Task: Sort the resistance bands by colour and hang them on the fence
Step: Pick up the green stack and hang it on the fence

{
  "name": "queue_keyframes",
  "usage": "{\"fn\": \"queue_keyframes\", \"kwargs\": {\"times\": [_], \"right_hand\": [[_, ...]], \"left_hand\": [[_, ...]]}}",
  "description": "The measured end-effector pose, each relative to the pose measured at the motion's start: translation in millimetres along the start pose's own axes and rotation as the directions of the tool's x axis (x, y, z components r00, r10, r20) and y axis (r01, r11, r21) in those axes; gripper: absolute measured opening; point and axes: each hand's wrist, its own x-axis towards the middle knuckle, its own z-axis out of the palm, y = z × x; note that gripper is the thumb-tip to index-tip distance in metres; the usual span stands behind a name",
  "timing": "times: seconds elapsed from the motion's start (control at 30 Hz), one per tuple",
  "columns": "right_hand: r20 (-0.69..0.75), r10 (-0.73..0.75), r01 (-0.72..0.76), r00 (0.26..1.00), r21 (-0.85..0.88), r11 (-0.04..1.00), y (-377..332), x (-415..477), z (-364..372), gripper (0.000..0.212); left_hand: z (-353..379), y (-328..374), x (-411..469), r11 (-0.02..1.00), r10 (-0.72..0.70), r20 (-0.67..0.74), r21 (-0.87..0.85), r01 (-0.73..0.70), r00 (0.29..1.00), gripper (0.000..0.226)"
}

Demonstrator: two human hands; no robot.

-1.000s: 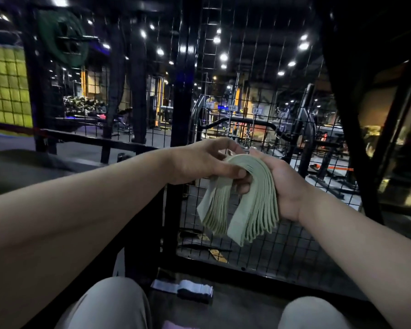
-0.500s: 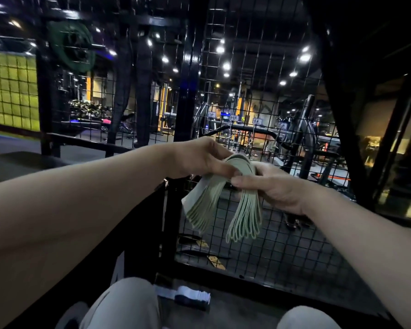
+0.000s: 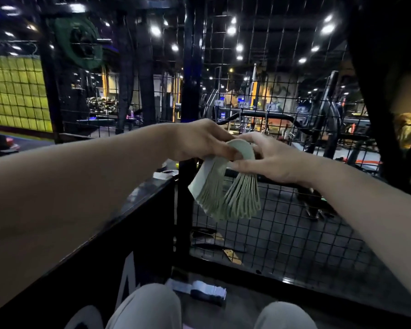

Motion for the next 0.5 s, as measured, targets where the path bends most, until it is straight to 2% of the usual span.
{"fn": "queue_keyframes", "kwargs": {"times": [0.33,0.5], "right_hand": [[-0.009,0.033,-0.034,0.999,-0.166,0.986,10.6,69.6,-7.5,0.048],[0.05,0.057,-0.047,0.997,-0.175,0.984,19.6,116.8,-12.8,0.052]], "left_hand": [[-34.5,-37.2,46.7,0.99,0.003,0.006,-0.139,-0.002,1.0,0.033],[-57.1,-65.6,73.9,0.982,-0.027,0.036,-0.188,0.034,0.999,0.054]]}}
